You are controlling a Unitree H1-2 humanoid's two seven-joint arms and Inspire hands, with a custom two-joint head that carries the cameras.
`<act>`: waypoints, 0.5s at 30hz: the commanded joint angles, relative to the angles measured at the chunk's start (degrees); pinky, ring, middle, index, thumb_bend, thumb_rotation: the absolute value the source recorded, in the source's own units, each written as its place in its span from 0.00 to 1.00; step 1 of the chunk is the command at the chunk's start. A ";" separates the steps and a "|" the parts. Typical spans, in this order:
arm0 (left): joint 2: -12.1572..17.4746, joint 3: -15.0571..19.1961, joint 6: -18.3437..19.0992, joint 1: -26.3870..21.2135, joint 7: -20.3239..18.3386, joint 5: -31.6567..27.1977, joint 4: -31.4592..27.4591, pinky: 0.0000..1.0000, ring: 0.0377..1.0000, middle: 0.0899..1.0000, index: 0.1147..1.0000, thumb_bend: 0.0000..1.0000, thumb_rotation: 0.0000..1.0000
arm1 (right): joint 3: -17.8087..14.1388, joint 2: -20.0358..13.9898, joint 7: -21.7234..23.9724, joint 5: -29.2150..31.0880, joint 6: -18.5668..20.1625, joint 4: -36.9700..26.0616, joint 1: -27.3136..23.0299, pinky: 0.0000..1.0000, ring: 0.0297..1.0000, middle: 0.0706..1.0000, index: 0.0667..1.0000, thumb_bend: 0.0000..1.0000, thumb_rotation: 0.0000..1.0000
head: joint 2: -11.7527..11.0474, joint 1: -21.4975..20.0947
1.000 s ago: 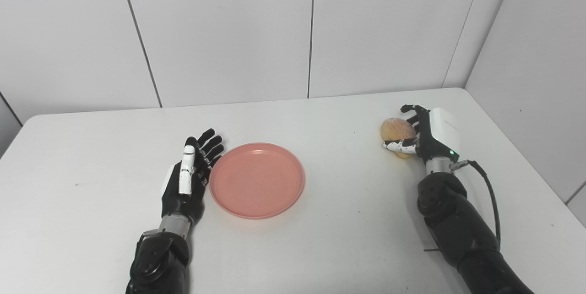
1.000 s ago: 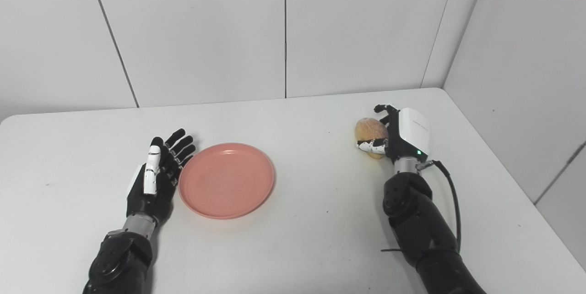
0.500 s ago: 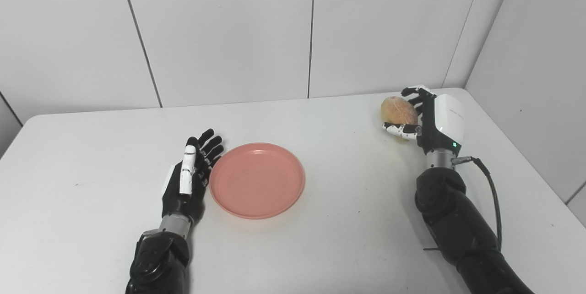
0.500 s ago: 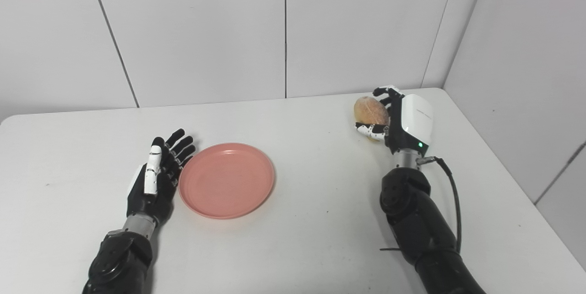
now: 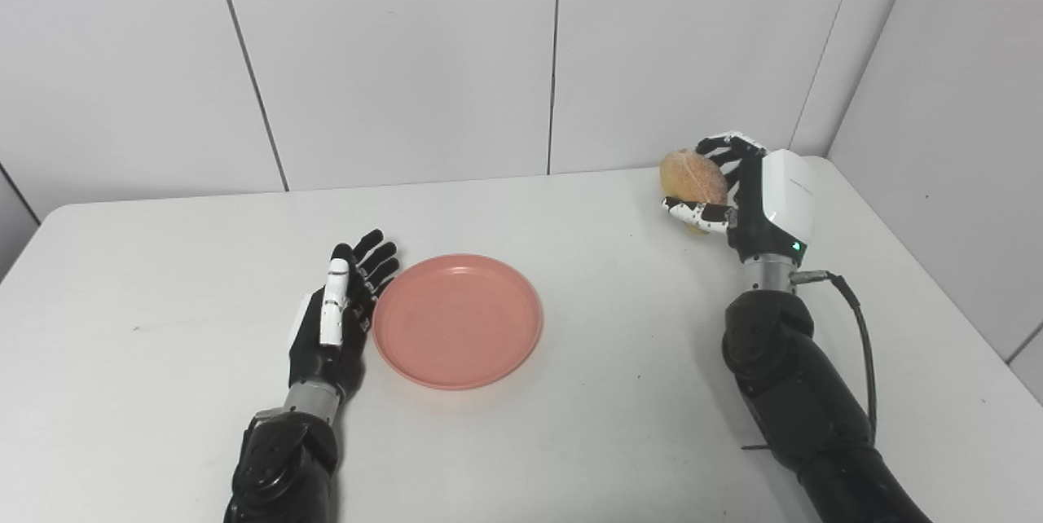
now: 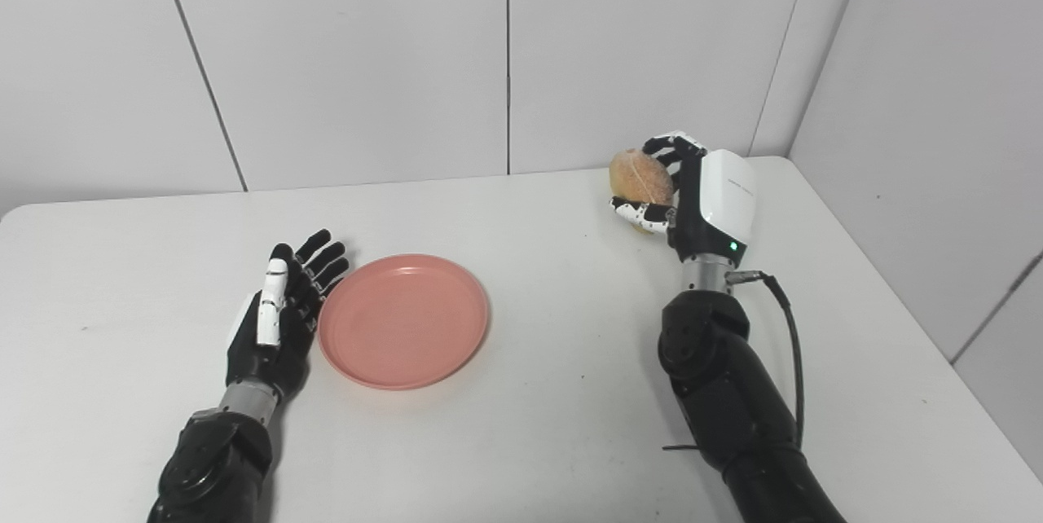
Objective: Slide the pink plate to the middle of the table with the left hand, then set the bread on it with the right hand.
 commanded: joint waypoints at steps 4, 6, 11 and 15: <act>-0.32 -0.21 -0.20 -0.71 0.57 0.25 -0.16 0.88 0.88 0.85 0.81 0.43 1.00 | -0.32 -0.44 -0.50 -0.31 -3.19 -2.75 -1.67 0.27 0.33 0.39 0.49 0.51 0.00 | -0.03 0.13; -0.42 -0.27 0.02 -0.73 0.77 0.33 -0.22 0.88 0.88 0.85 0.81 0.43 1.00 | -0.22 -0.26 0.00 0.18 -3.92 -3.34 -1.52 0.29 0.35 0.40 0.49 0.51 0.00 | -0.02 0.44; -0.88 -0.49 -0.58 -0.77 0.89 0.36 0.13 0.87 0.88 0.85 0.81 0.43 1.00 | 0.55 0.76 2.01 1.06 -5.32 -6.15 -0.67 0.31 0.37 0.41 0.48 0.52 0.00 | -0.18 1.25; -0.81 -1.21 -0.58 -0.63 0.20 0.46 0.01 0.89 0.89 0.86 0.83 0.44 1.00 | 1.02 1.12 3.79 1.39 -6.08 -7.80 -0.11 0.29 0.35 0.40 0.49 0.51 0.00 | -0.38 2.45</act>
